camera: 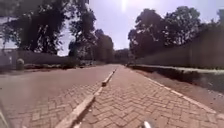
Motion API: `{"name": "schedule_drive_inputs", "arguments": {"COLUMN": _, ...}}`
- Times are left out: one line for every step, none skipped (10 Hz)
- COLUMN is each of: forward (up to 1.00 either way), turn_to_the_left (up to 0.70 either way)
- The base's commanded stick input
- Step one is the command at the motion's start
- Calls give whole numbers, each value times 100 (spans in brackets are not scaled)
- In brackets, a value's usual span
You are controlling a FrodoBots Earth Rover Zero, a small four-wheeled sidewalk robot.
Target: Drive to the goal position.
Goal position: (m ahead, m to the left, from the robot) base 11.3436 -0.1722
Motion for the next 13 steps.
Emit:
{"name": "schedule_drive_inputs", "arguments": {"forward": 70, "turn_to_the_left": 0}}
{"name": "schedule_drive_inputs", "arguments": {"forward": 70, "turn_to_the_left": 0}}
{"name": "schedule_drive_inputs", "arguments": {"forward": 70, "turn_to_the_left": 0}}
{"name": "schedule_drive_inputs", "arguments": {"forward": 70, "turn_to_the_left": 0}}
{"name": "schedule_drive_inputs", "arguments": {"forward": 70, "turn_to_the_left": 0}}
{"name": "schedule_drive_inputs", "arguments": {"forward": 70, "turn_to_the_left": 0}}
{"name": "schedule_drive_inputs", "arguments": {"forward": 70, "turn_to_the_left": 0}}
{"name": "schedule_drive_inputs", "arguments": {"forward": 70, "turn_to_the_left": 0}}
{"name": "schedule_drive_inputs", "arguments": {"forward": 70, "turn_to_the_left": 0}}
{"name": "schedule_drive_inputs", "arguments": {"forward": 70, "turn_to_the_left": 0}}
{"name": "schedule_drive_inputs", "arguments": {"forward": 70, "turn_to_the_left": 0}}
{"name": "schedule_drive_inputs", "arguments": {"forward": 74, "turn_to_the_left": 0}}
{"name": "schedule_drive_inputs", "arguments": {"forward": 77, "turn_to_the_left": 0}}
